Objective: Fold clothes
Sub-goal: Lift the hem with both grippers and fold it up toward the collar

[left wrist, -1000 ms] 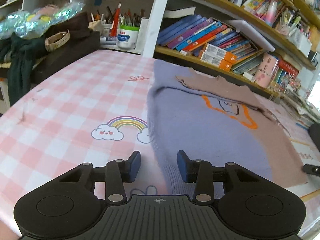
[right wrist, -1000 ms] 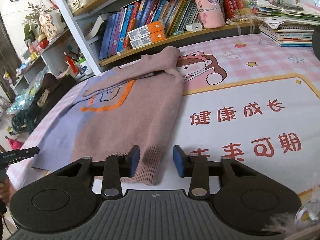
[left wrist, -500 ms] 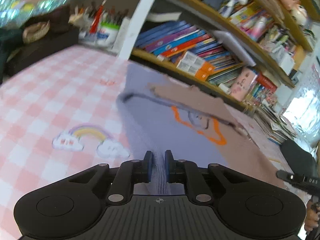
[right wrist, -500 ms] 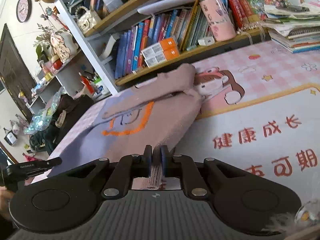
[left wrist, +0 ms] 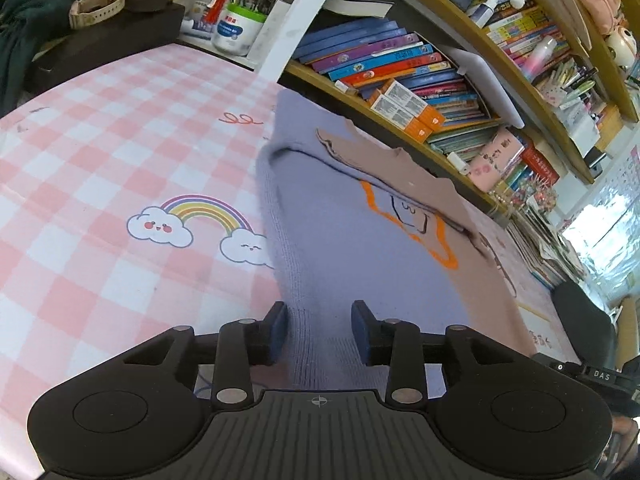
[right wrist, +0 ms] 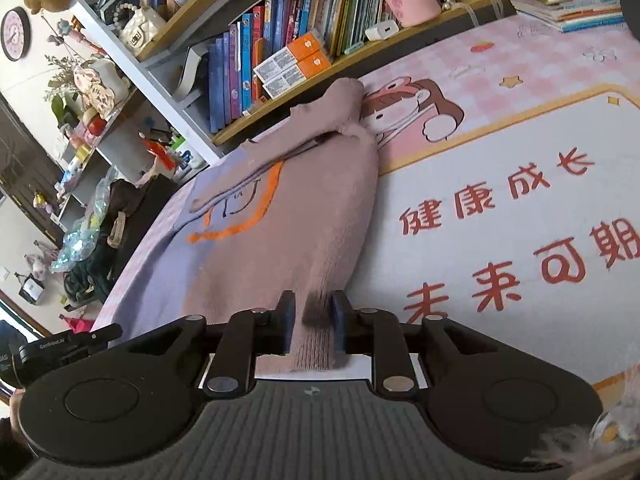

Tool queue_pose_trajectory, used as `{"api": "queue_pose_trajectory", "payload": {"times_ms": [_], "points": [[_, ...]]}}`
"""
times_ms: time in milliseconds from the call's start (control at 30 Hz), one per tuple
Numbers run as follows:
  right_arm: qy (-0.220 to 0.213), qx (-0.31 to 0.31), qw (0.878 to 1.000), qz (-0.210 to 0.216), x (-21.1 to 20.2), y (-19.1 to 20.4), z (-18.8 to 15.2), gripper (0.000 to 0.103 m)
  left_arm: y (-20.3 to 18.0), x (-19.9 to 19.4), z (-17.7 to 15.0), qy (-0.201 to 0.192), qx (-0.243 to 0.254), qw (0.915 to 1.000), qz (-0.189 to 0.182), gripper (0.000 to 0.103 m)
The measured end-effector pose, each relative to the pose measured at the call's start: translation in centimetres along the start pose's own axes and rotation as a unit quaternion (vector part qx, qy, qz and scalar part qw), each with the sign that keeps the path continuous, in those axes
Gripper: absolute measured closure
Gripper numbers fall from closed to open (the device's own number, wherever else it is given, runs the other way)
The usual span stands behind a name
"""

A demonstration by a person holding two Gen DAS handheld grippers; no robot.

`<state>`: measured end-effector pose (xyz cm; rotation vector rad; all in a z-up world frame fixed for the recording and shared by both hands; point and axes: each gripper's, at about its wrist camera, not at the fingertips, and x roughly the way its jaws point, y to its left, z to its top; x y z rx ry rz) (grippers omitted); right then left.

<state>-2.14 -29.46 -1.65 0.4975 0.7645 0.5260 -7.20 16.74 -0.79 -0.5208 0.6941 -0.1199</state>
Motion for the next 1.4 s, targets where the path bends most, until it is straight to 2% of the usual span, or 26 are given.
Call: {"api": "queue_pose_trajectory", "payload": {"times_ms": [133,200,233,300,367,467,567,667,700,833,1033,1133,1267,1333,1400], "points": [[0.004,0.011,1.000,0.017,0.7,0.0,0.2,0.078,0.3,0.1,0.1,-0.004,-0.003,1.0000,-0.008,0.068],[0.003,0.014,1.000,0.024,0.9,0.1,0.3,0.080,0.3,0.2,0.1,-0.007,-0.003,0.9999,-0.010,0.071],[0.000,0.013,1.000,0.027,0.8,0.2,0.4,0.089,0.4,0.4,0.2,-0.009,-0.004,0.9999,-0.008,0.082],[-0.005,0.010,0.999,0.031,0.6,0.4,0.6,0.093,0.8,0.6,0.5,-0.015,-0.012,0.9997,-0.011,0.098],[-0.010,0.008,0.999,0.035,0.4,0.6,0.7,0.093,1.2,0.1,0.7,-0.031,-0.033,0.9985,-0.031,0.098],[-0.017,0.004,0.999,0.042,0.2,0.8,1.0,0.093,1.0,-0.5,1.0,-0.036,-0.022,0.9987,-0.028,0.098],[-0.023,0.002,0.999,0.047,0.0,1.0,1.2,0.093,1.9,0.0,0.9,-0.012,-0.042,0.9985,-0.032,0.098],[-0.022,0.004,0.999,0.049,0.0,0.9,1.1,0.093,2.3,0.4,0.7,0.010,-0.040,0.9986,-0.033,0.097],[-0.022,0.005,0.999,0.050,0.0,0.8,1.1,0.092,2.4,0.5,0.6,0.017,-0.035,0.9985,-0.038,0.094],[-0.021,0.009,0.998,0.053,0.1,0.7,1.0,0.090,3.0,0.6,0.6,0.021,-0.037,0.9974,-0.057,0.092],[-0.021,0.014,0.998,0.057,0.1,0.5,0.8,0.087,2.9,1.0,0.6,0.016,-0.035,0.9976,-0.058,0.095],[-0.020,0.016,0.998,0.059,0.2,0.4,0.7,0.093,2.6,0.9,0.7,0.006,-0.032,0.9977,-0.059,0.097],[-0.026,0.019,0.997,0.063,-0.3,0.3,0.7,0.094,1.6,-0.5,1.4,-0.024,-0.020,0.9952,-0.092,0.097],[-0.034,0.021,0.997,0.065,-1.0,0.4,0.7,0.094,1.4,-0.4,1.5,-0.018,-0.004,0.9960,-0.088,0.097],[-0.031,0.021,0.997,0.060,-1.1,0.3,0.5,0.094,2.0,0.1,1.2,-0.002,-0.015,0.9965,-0.082,0.097]]}}
